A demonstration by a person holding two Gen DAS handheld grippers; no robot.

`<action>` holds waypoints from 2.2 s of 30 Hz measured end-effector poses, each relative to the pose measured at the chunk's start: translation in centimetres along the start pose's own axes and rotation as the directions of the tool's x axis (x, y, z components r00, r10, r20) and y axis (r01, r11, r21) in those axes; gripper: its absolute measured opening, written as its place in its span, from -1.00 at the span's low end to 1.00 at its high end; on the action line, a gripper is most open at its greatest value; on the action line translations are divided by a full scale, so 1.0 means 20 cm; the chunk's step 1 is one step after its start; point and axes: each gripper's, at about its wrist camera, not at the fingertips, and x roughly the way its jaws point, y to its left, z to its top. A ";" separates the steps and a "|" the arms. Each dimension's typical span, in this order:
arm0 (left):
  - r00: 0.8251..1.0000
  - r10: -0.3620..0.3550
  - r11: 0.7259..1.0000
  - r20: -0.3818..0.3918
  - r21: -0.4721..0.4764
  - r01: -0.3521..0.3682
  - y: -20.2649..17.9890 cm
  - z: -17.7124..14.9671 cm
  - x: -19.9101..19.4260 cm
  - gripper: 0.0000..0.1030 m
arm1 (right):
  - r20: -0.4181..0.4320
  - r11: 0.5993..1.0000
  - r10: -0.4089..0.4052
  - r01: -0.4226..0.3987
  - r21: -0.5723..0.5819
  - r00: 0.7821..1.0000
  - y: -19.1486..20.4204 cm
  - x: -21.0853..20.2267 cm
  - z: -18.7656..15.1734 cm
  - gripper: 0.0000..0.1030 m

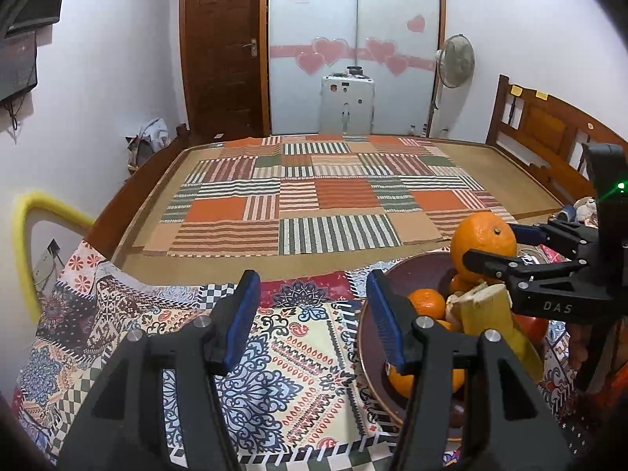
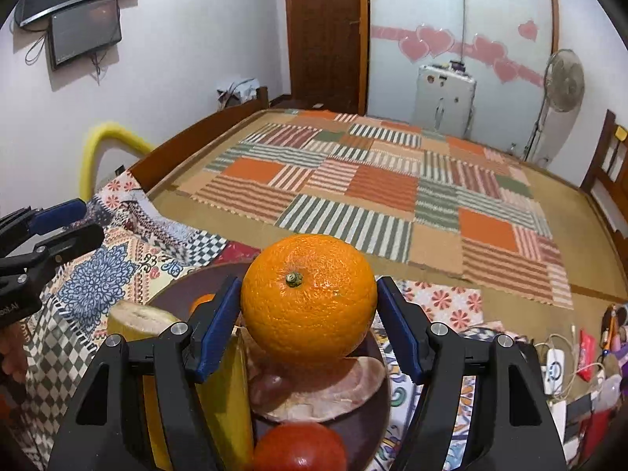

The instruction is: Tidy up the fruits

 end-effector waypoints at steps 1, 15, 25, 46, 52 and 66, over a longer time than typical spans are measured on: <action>1.000 0.000 1.000 -0.001 -0.002 0.000 0.00 0.00 0.00 0.09 | -0.003 1.000 0.002 -0.002 0.002 1.000 0.00 0.00 0.00 0.29; 1.000 -0.008 1.000 -0.004 0.006 0.008 -0.02 -0.04 0.01 0.09 | -0.006 0.997 0.071 -0.071 -0.005 0.997 0.00 -0.05 -0.04 0.30; 1.000 -0.005 1.000 0.005 0.017 0.004 -0.04 -0.06 0.00 0.09 | -0.009 0.996 0.081 -0.080 0.024 0.997 -0.03 -0.04 -0.04 0.32; 0.999 -0.017 0.998 0.035 0.063 0.014 -0.10 -0.07 -0.08 0.09 | 0.037 0.999 0.013 -0.011 -0.050 0.999 0.02 -0.11 -0.09 0.65; 0.999 -0.015 0.998 0.034 0.068 0.013 -0.11 -0.07 -0.07 0.09 | 0.041 0.999 0.033 -0.032 -0.033 0.999 -0.01 -0.07 -0.04 0.27; 0.999 -0.007 0.997 0.053 0.071 0.003 -0.10 -0.09 -0.11 0.09 | 0.011 0.998 0.055 -0.055 -0.020 0.998 -0.02 -0.07 -0.02 -0.10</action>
